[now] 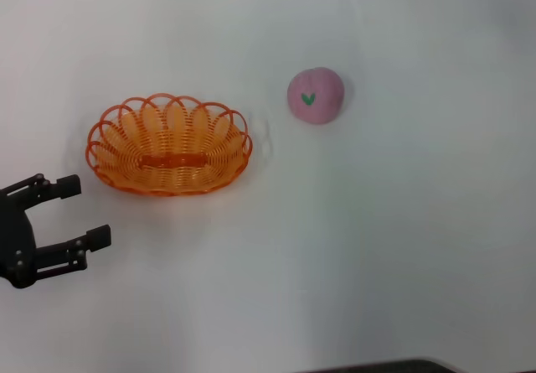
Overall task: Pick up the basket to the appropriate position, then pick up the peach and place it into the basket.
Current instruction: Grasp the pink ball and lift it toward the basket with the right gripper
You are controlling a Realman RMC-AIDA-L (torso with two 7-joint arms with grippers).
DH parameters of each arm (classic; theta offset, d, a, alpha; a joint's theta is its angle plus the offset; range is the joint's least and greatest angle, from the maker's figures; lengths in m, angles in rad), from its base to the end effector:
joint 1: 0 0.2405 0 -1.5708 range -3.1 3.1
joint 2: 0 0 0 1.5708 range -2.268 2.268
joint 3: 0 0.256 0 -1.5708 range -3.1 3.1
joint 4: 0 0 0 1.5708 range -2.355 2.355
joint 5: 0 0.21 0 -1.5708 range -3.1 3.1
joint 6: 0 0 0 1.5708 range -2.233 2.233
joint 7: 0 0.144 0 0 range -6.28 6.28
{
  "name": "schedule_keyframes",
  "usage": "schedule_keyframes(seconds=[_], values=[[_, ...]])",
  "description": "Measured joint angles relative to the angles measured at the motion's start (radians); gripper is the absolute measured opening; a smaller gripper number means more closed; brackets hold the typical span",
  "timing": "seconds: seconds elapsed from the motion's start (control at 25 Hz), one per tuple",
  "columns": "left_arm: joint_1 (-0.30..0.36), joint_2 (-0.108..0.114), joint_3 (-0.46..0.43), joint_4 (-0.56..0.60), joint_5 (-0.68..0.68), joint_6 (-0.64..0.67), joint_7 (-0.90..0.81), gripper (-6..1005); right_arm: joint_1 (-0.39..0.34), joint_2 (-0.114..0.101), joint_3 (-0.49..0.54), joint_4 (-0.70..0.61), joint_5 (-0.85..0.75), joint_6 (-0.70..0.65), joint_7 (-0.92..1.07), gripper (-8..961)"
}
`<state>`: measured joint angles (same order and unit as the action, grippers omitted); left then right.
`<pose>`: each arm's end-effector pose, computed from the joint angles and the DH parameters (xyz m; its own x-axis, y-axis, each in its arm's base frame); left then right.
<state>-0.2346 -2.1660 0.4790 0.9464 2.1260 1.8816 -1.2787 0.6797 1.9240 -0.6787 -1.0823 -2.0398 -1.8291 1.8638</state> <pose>-0.3130 0.2249 0.0331 0.7822 0.3383 0.5232 0.4855 -0.8572 -0.1717 0.1821 0.3711 0.1216 0.8783 -0.2990 -0.3731 -0.3772 -0.9128 -0.1564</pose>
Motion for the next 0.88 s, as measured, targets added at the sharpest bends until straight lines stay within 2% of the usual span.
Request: schedule_keyframes(seconds=[0.2,0.4,0.6,0.88], values=[[0.001,0.0,-0.004,0.001,0.0,0.01,-0.007,848,0.079,0.008,0.002,-0.124,-0.135,-0.025,0.143,944],[-0.001,0.002,-0.005,0.0,0.0,0.01,-0.011,847,0.16,0.03,-0.009,-0.147,-0.333,0.003,0.226,944],[-0.001,0.002,-0.005,-0.002,0.003,0.006,-0.011,847,0.205,0.051,-0.092,-0.054,-0.517,0.08,0.242,945],[0.001,0.002,-0.005,-0.004,0.002,0.004,-0.011,848,0.236,0.067,-0.197,0.104,-0.609,0.209,0.248,934]])
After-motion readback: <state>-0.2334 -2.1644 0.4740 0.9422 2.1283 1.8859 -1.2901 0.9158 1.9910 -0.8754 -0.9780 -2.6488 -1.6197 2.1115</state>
